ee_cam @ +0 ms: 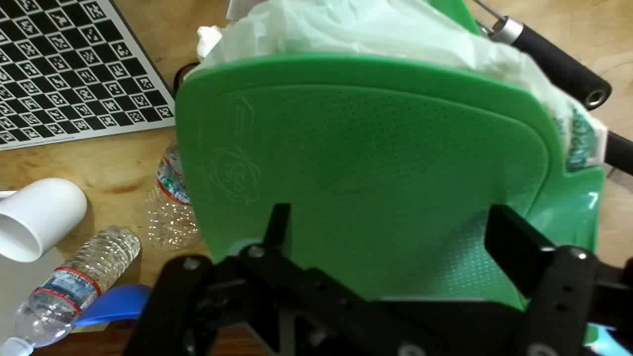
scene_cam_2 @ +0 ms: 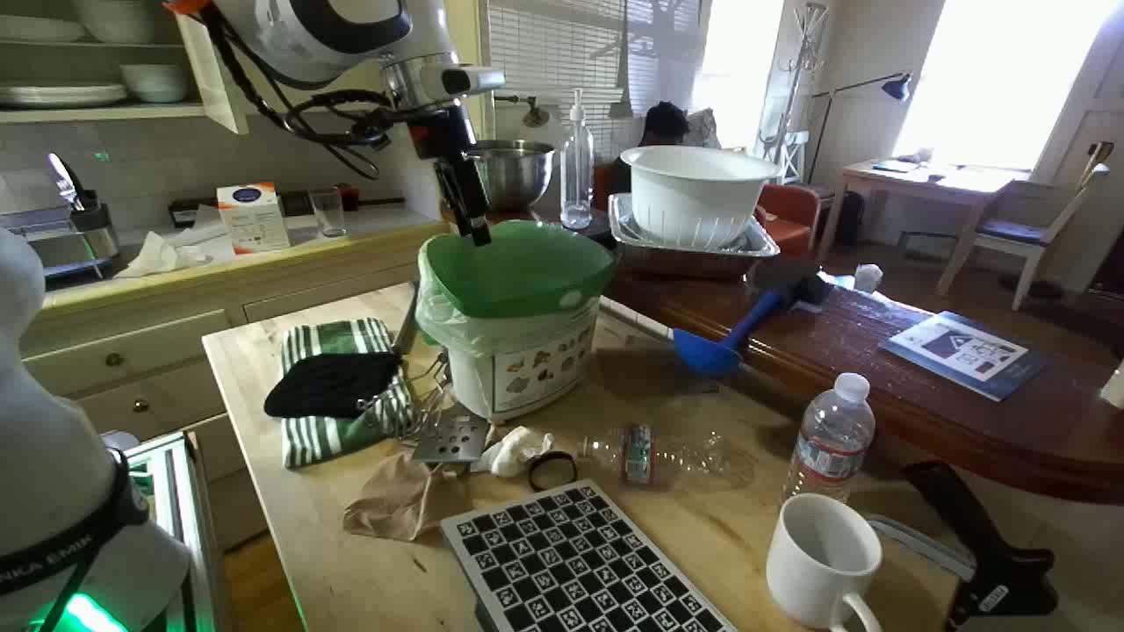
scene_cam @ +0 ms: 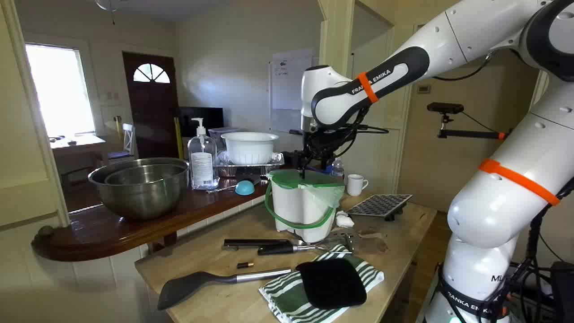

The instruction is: Put the silver bowl inside the white colander

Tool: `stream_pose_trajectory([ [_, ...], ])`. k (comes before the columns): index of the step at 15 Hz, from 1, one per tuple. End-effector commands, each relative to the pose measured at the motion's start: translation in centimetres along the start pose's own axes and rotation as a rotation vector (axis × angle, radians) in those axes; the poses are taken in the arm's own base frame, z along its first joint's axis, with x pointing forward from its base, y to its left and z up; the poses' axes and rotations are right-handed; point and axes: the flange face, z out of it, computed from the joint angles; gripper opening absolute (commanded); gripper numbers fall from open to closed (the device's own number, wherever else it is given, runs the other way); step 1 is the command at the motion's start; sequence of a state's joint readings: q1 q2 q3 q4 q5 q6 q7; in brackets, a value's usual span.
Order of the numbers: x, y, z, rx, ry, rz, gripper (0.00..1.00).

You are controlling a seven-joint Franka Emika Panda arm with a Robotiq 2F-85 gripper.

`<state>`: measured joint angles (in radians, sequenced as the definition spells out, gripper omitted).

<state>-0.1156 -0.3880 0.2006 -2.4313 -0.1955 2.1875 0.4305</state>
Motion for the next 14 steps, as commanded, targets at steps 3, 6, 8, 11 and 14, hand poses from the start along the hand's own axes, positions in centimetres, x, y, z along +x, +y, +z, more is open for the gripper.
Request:
stream_pose_trajectory([
  [3,0.0,0.0,-0.1,0.000,-0.001,0.000,1.00],
  [6,0.0,0.0,-0.1,0.000,-0.001,0.000,1.00],
  [8,0.3,-0.3,-0.7,0.002,0.000,0.001,1.00],
  [11,2.1,-1.4,-4.1,0.006,0.025,0.026,1.00],
  [14,4.3,-4.5,-7.6,0.057,0.029,0.039,1.00],
])
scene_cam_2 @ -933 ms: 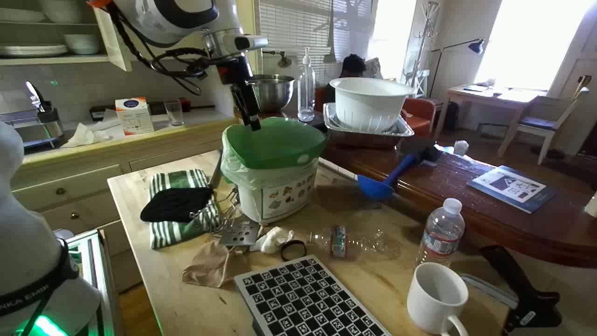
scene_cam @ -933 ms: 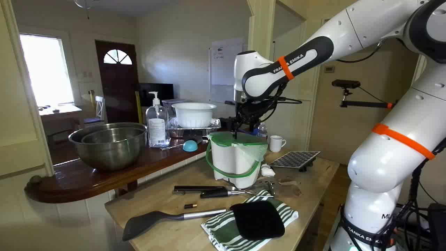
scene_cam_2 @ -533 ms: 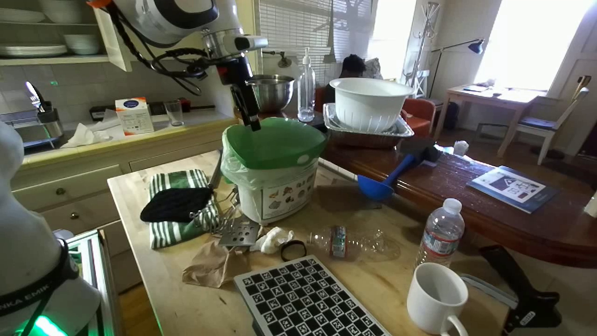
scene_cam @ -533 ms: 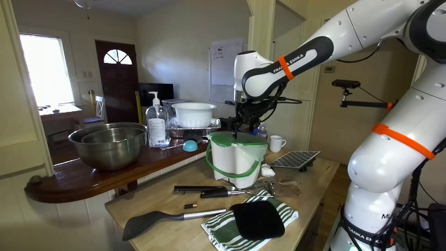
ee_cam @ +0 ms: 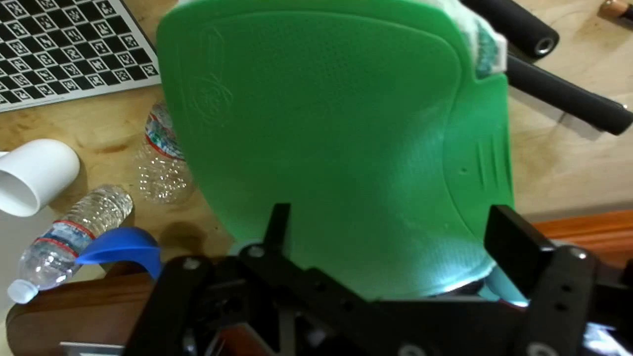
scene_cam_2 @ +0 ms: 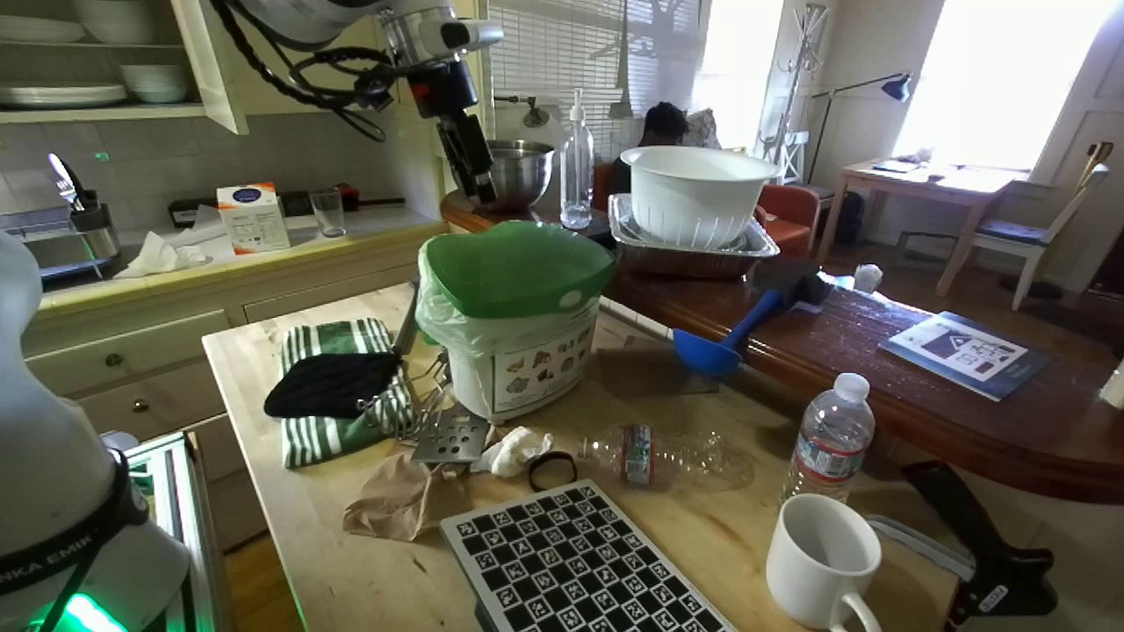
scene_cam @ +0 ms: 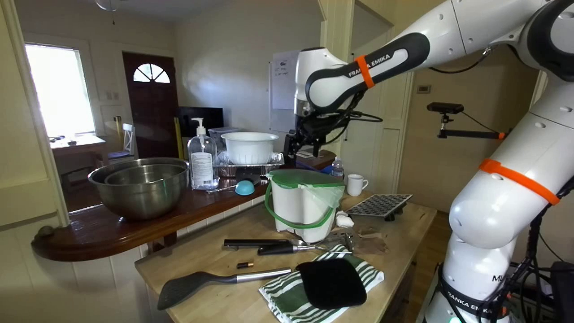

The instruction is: Put the silver bowl inside the white colander

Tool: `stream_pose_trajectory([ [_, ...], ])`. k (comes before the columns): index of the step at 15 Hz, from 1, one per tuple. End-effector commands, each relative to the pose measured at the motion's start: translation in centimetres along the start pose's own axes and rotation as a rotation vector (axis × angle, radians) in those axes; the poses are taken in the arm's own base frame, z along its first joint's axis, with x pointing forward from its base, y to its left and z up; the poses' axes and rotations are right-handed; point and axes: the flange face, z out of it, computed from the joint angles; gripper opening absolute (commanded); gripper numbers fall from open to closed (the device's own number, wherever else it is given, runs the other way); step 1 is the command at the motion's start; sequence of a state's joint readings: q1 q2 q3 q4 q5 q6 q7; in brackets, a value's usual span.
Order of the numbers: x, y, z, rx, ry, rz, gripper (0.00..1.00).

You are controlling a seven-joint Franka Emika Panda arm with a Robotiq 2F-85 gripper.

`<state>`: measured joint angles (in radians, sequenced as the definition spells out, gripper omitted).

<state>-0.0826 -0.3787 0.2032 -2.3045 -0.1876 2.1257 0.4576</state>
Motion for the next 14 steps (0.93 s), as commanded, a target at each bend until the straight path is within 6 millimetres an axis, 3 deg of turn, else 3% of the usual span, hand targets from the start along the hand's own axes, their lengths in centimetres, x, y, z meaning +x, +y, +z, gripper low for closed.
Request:
stream_pose_trajectory([
  [1,2.8,-4.7,-3.0,0.046,-0.043,0.026,1.00],
  [5,4.6,-13.4,-4.2,0.089,-0.069,0.033,1.00],
  [8,5.8,-19.6,-3.3,0.095,-0.082,0.090,1.00],
  [12,7.7,-25.9,-2.0,0.143,-0.144,0.270,1.00],
  [13,6.0,-23.2,-2.3,0.119,-0.101,0.197,1.00],
  [14,6.4,-24.2,-1.9,0.125,-0.107,0.202,1.00],
])
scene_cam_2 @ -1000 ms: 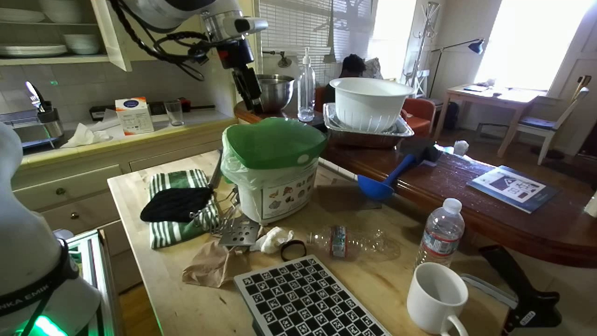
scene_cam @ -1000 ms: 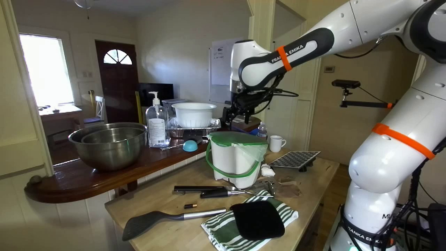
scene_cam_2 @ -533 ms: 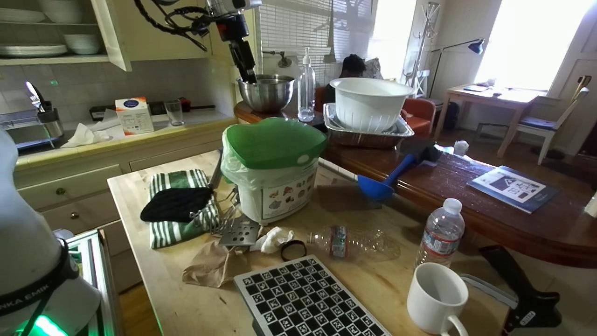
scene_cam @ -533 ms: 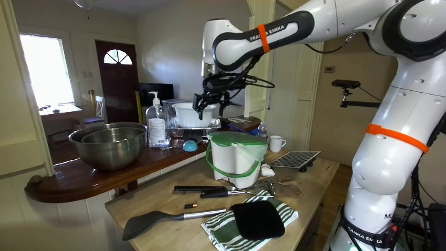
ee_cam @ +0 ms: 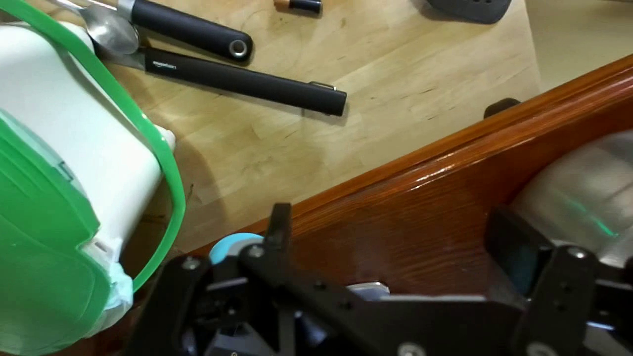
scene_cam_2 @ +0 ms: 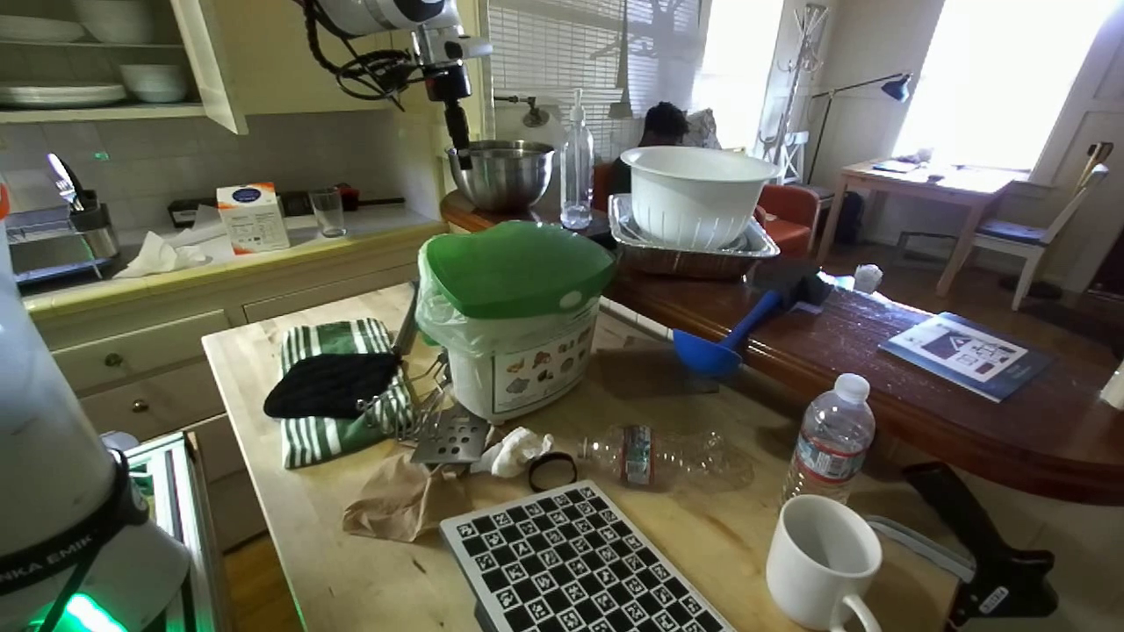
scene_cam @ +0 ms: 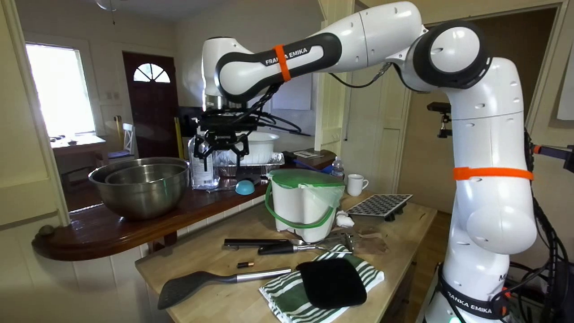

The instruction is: Put the silver bowl inside the white colander

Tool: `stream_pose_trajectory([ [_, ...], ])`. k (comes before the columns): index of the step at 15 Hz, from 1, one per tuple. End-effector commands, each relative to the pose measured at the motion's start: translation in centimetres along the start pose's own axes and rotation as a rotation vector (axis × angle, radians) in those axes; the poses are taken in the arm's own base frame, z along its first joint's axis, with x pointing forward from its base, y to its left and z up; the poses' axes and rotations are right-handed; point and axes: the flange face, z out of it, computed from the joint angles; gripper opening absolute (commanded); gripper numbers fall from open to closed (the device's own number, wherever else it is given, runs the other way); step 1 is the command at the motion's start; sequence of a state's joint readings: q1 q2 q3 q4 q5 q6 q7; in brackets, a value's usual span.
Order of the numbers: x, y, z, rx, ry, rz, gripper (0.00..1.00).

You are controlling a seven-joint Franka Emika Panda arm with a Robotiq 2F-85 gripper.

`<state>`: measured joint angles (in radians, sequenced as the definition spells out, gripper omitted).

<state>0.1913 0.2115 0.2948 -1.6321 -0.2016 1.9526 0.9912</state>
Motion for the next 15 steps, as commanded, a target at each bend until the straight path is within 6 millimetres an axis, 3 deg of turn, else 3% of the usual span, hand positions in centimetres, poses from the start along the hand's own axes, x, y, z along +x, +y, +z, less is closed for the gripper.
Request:
stream_pose_trajectory([
  [1,0.0,-0.2,0.3,-0.005,-0.003,-0.003,1.00],
  [5,0.6,0.2,-0.6,0.037,0.035,0.013,1.00],
  [10,3.5,-3.8,-2.9,0.267,0.159,0.064,1.00],
  [15,4.5,-6.3,-0.3,0.371,0.196,0.066,1.00],
])
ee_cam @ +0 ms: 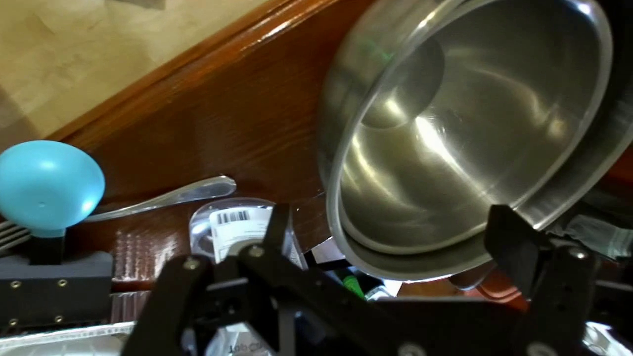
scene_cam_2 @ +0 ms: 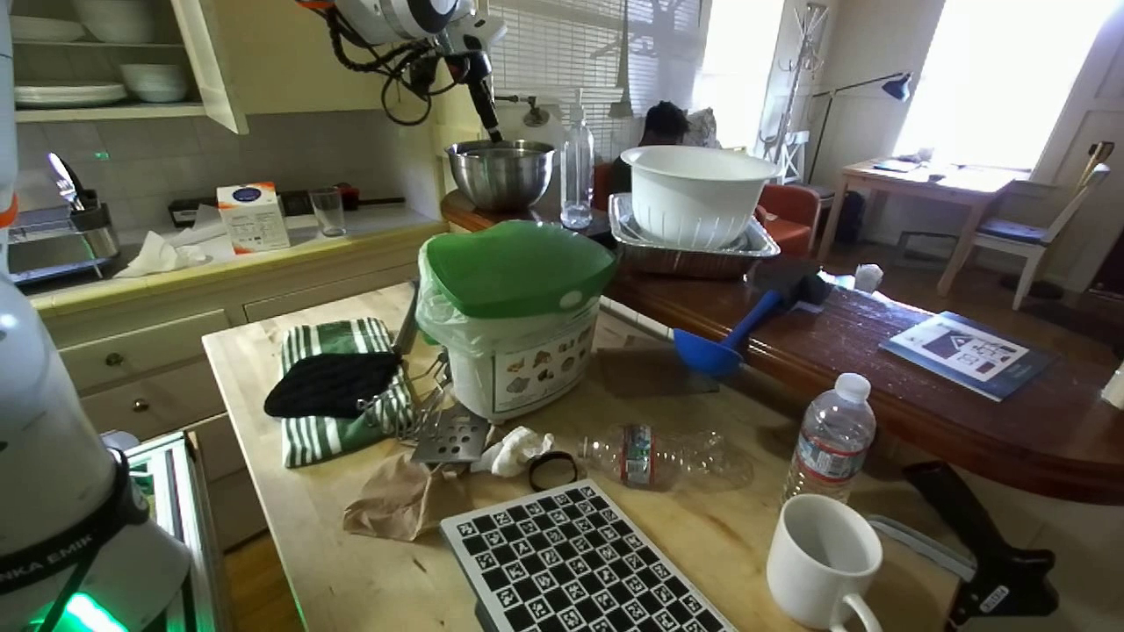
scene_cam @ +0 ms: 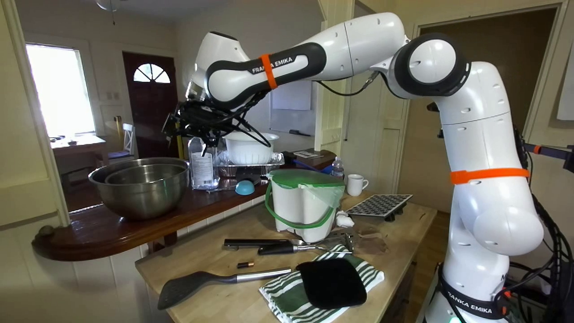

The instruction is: Put the silver bowl inside the white colander

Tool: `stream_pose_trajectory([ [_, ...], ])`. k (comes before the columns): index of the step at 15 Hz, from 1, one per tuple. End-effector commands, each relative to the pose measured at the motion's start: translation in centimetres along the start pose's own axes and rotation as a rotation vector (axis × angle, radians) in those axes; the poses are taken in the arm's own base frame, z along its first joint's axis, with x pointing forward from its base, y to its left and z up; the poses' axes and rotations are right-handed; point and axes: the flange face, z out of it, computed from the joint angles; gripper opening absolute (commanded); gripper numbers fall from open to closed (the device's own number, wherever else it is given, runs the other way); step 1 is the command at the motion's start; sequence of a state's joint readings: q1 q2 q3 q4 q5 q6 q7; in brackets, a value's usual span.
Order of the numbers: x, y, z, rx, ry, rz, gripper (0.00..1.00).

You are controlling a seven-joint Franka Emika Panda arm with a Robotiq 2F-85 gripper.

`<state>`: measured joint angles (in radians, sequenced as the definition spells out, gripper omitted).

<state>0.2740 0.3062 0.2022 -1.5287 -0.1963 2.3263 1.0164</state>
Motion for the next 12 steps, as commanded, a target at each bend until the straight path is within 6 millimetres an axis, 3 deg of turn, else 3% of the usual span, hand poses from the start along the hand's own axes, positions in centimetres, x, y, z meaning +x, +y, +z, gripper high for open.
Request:
stream_pose_trajectory([
  [1,0.0,-1.2,3.3,0.056,-0.003,0.035,1.00],
  [4,-0.7,-1.5,5.6,0.057,-0.039,0.037,1.00],
  [12,-1.0,-1.1,8.2,0.013,-0.108,0.093,1.00],
])
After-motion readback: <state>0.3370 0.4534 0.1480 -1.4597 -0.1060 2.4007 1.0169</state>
